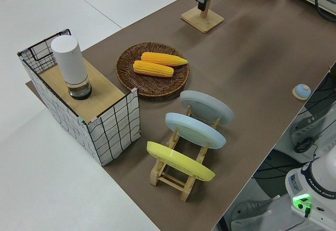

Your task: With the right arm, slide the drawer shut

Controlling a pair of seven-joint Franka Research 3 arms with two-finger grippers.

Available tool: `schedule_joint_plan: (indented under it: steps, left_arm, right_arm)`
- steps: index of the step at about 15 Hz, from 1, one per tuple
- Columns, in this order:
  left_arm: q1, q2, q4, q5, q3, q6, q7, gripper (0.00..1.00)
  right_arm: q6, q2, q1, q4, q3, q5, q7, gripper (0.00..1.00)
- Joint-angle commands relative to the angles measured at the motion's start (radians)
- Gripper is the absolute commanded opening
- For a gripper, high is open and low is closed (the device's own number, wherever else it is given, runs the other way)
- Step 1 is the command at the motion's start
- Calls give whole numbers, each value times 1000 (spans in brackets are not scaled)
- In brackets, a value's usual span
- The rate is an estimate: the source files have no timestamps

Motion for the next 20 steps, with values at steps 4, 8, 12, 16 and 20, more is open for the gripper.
schedule_joint_plan:
  steps: [4,8,12,16,20]
  left_arm:
    - [-7,-4,10,18,0,-18,-10,993]
    - [-7,-4,9,18,0,-18,-10,993]
    - [-7,-3,10,18,0,-18,-10,993]
    - [-7,-4,10,18,0,-18,-10,993]
    - [-7,-4,9,18,0,-18,-10,993]
  right_arm:
    - [-110,-170,79,-97,-9,7,-132,0]
    - [-153,-266,70,-171,-9,15,-292,0]
    - [-147,-429,9,-352,-79,96,-565,0]
    - [-137,-488,21,-427,-175,119,-717,0]
    - [-107,-494,22,-452,-204,120,-761,0]
